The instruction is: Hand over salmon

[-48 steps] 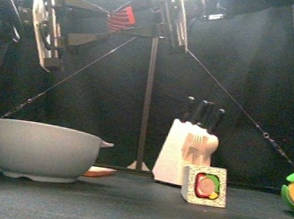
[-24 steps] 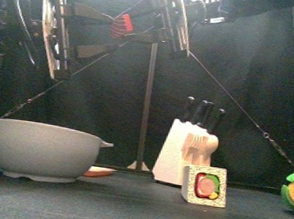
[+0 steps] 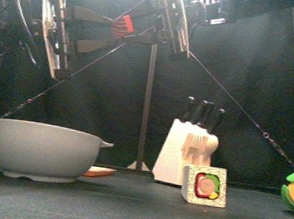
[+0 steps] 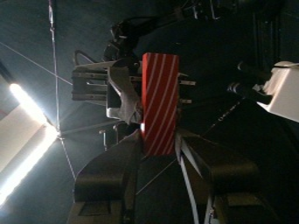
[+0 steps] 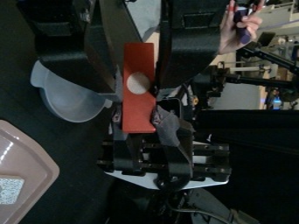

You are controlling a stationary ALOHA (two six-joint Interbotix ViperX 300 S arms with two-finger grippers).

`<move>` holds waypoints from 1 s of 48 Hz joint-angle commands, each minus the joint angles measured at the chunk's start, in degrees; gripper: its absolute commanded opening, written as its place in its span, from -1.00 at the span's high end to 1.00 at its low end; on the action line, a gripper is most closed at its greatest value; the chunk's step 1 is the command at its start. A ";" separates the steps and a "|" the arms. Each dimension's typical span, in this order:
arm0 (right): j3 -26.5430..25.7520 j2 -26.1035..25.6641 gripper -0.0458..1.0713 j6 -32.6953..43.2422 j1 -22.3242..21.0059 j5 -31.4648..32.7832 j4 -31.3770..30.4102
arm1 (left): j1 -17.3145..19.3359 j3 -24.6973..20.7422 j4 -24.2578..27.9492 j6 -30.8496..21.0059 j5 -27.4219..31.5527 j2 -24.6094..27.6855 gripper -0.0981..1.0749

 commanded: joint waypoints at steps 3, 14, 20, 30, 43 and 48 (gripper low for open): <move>0.00 -2.37 -0.07 -0.18 0.00 -3.16 -0.62 | -0.09 -0.53 -0.53 -0.26 -0.35 -0.09 -0.26; 1.41 -2.64 -0.32 0.09 0.00 -4.83 -2.11 | -0.09 -0.18 -2.20 -0.35 -0.26 -0.44 -0.26; 1.41 -2.64 -0.50 0.00 0.09 -4.83 -2.20 | -0.09 -0.18 -3.52 -0.44 -0.26 -0.70 -0.26; 2.46 -3.60 -0.54 0.18 0.00 -5.19 -2.99 | -0.97 -0.09 -5.54 -0.44 -0.26 -0.79 -0.26; 5.27 -6.15 -0.54 0.00 0.70 -8.44 -3.87 | -2.55 0.44 -8.70 -1.67 -0.26 -1.05 -0.26; 6.42 -6.94 -0.54 0.18 1.05 -10.99 -4.83 | -3.78 0.44 -11.60 -4.22 -0.26 -1.41 -0.26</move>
